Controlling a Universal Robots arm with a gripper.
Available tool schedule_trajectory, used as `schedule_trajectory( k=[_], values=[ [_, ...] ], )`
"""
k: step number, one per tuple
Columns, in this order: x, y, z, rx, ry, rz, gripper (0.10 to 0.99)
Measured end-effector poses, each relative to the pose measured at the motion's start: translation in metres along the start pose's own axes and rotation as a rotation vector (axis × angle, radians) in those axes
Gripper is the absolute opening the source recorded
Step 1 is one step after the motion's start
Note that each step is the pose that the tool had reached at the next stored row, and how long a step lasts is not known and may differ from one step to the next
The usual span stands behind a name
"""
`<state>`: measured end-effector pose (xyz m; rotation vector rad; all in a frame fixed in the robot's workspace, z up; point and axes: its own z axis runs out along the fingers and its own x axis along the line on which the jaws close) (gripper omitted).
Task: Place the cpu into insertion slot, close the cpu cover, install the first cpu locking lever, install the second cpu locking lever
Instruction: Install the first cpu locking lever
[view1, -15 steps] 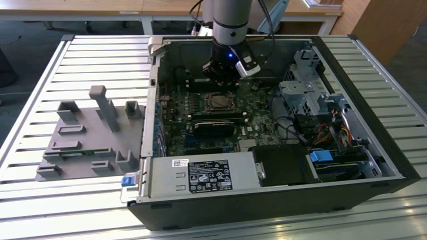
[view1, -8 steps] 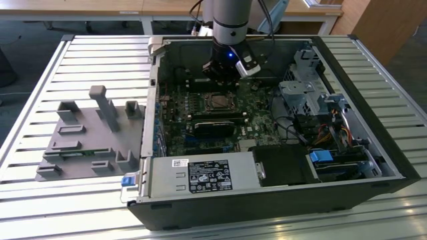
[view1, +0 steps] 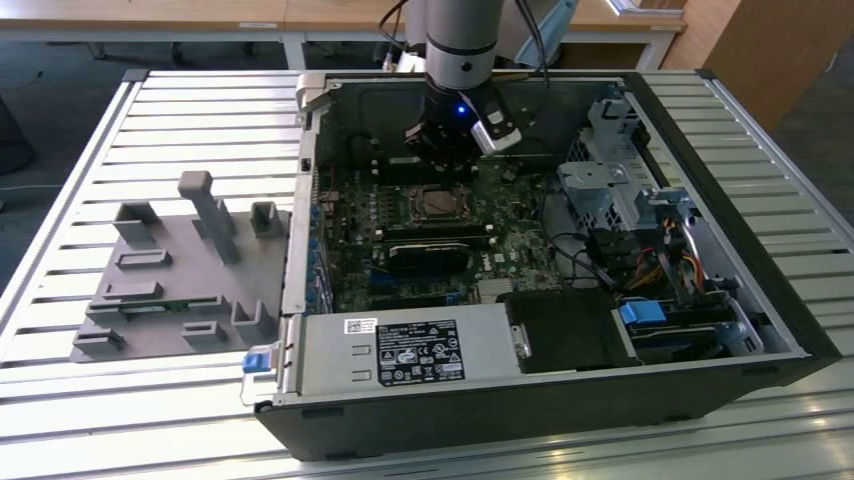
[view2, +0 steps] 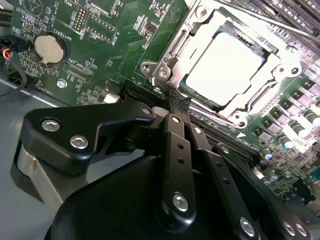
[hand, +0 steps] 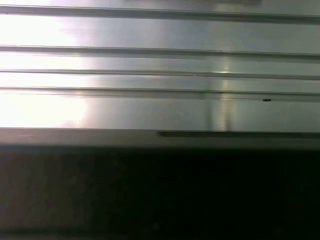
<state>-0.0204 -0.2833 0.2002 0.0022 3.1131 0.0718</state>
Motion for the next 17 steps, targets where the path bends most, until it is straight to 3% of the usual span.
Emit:
schedule_trajectory(
  k=[4, 9, 12, 17],
  values=[
    [0.0001, 0.0000, 0.0009, 0.014, 0.0002, 0.000, 0.118],
    [0.0000, 0.0004, 0.0027, 0.021, 0.0002, -0.001, 0.118],
    [0.0001, 0.0010, 0.0040, 0.022, 0.0004, 0.000, 0.118],
    [0.0000, 0.0023, 0.0042, 0.011, 0.0000, -0.001, 0.118]
  ],
)
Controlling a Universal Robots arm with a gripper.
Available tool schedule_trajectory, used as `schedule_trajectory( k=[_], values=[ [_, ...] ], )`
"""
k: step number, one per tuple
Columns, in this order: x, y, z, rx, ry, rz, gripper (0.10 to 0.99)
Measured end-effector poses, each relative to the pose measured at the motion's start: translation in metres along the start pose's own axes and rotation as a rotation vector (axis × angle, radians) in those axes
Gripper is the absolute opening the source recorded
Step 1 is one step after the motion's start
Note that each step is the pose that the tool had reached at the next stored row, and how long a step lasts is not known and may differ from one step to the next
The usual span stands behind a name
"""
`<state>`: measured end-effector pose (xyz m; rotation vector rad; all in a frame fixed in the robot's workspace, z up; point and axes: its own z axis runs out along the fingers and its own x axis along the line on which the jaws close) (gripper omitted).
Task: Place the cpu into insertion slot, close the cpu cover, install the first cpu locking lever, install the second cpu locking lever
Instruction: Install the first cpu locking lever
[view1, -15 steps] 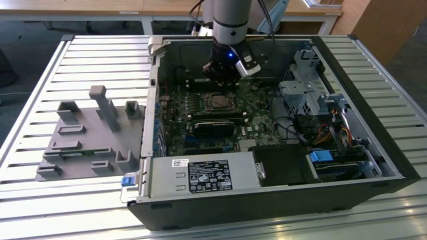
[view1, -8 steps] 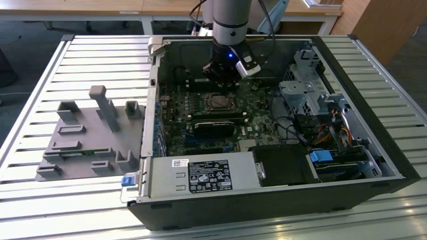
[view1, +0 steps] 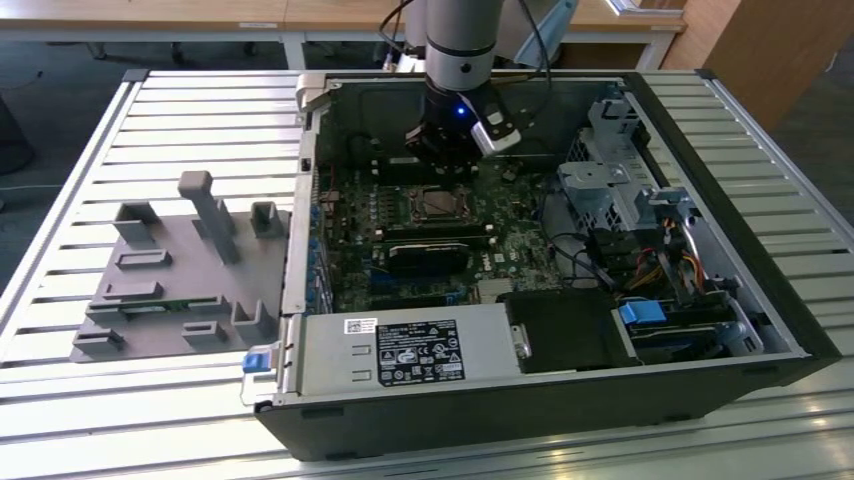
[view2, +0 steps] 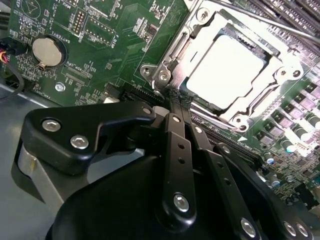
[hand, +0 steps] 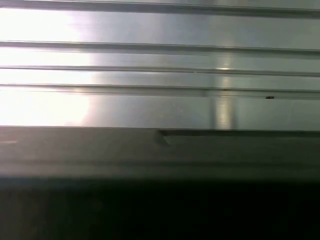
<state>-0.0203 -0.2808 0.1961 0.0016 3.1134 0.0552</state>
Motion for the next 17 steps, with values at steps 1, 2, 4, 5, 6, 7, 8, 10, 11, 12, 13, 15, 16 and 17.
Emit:
schedule_trajectory(
  k=[1, 2, 4, 5, 6, 7, 8, 10, 11, 12, 13, 15, 16, 17],
  values=[
    [-0.0001, 0.0002, -0.0004, -0.001, -0.0005, 0.000, 0.118],
    [-0.0002, 0.0003, -0.0014, -0.002, -0.0009, 0.000, 0.118],
    [-0.0002, 0.0003, -0.0056, 0.000, 0.0000, 0.000, 0.118],
    [-0.0003, 0.0003, -0.0079, 0.000, 0.0000, 0.000, 0.118],
    [-0.0003, 0.0004, -0.0102, 0.000, -0.0001, 0.000, 0.118],
    [-0.0004, 0.0004, -0.0113, 0.000, 0.0000, 0.000, 0.118],
    [-0.0004, 0.0004, -0.0114, 0.000, 0.0000, 0.000, 0.118],
    [-0.0004, 0.0004, -0.0114, 0.000, -0.0001, 0.000, 0.118],
    [-0.0004, 0.0003, -0.0115, 0.001, 0.0000, 0.000, 0.118],
    [-0.0004, 0.0001, -0.0115, 0.001, 0.0000, 0.000, 0.118],
    [-0.0003, -0.0002, -0.0115, 0.001, 0.0001, 0.000, 0.118],
    [-0.0004, -0.0007, -0.0115, 0.001, 0.0000, 0.000, 0.118],
    [-0.0004, -0.0010, -0.0115, 0.001, 0.0000, 0.000, 0.118],
    [-0.0004, -0.0013, -0.0115, 0.001, 0.0000, 0.000, 0.118]
  ],
)
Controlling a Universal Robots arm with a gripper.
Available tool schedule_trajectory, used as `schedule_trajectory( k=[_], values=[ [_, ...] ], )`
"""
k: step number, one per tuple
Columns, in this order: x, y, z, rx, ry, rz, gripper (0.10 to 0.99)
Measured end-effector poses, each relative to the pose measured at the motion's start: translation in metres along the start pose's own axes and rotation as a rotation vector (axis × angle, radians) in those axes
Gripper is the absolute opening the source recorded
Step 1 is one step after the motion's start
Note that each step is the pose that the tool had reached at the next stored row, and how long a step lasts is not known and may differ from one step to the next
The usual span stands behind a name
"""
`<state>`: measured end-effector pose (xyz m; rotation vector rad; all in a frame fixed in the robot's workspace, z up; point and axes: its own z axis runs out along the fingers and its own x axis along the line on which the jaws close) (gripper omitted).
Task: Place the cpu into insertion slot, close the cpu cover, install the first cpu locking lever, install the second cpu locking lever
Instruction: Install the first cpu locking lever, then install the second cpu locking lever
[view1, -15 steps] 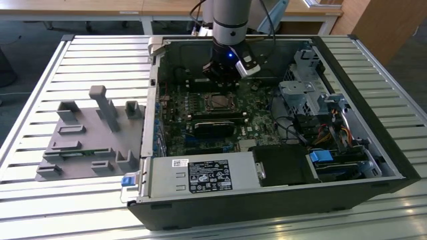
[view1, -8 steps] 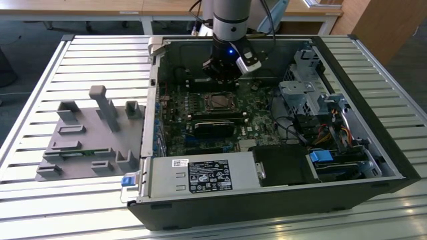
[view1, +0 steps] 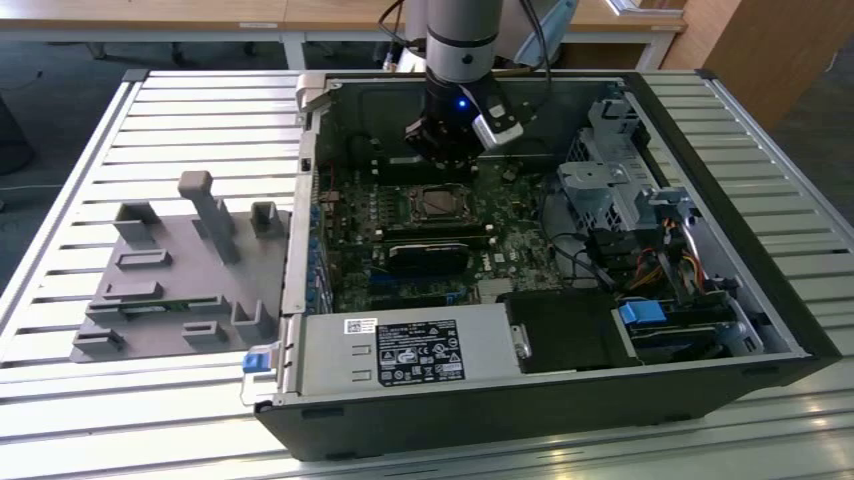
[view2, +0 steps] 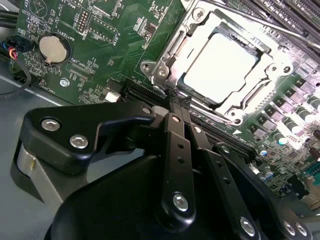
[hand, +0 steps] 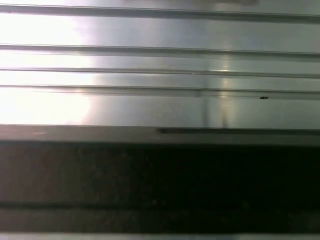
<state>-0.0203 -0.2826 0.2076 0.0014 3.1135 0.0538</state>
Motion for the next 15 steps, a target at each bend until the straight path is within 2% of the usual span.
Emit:
schedule_trajectory(
  k=[15],
  values=[
    [0.0000, -0.0040, -0.0001, 0.000, 0.0000, 0.000, 0.118]
  ],
)
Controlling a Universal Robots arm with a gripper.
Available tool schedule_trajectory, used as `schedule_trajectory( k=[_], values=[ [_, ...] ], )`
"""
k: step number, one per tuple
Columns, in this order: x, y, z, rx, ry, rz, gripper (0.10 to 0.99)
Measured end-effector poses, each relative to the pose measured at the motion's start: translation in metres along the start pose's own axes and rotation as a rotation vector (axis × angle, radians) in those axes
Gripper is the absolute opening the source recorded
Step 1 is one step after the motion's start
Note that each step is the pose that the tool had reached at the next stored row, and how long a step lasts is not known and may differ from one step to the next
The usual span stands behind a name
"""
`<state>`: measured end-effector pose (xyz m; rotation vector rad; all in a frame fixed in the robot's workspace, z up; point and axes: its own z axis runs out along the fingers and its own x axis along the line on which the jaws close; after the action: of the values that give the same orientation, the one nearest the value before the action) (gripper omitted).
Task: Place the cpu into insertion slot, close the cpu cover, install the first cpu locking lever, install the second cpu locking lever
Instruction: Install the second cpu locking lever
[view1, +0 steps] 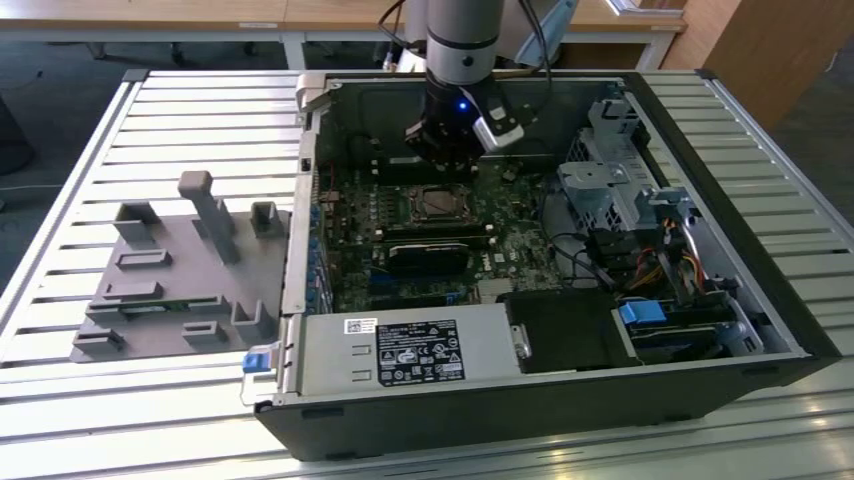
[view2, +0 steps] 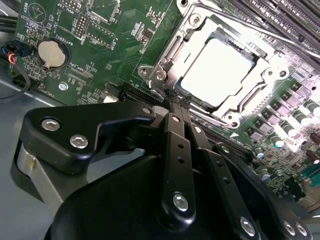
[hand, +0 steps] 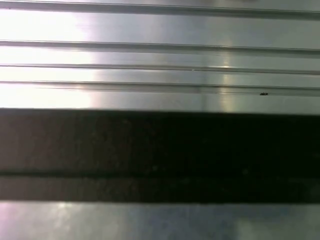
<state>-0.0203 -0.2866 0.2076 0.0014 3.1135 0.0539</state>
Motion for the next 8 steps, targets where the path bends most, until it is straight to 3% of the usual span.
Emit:
schedule_trajectory(
  k=[8],
  values=[
    [0.0000, -0.0044, -0.0001, 0.000, 0.0000, 0.000, 0.118]
  ],
)
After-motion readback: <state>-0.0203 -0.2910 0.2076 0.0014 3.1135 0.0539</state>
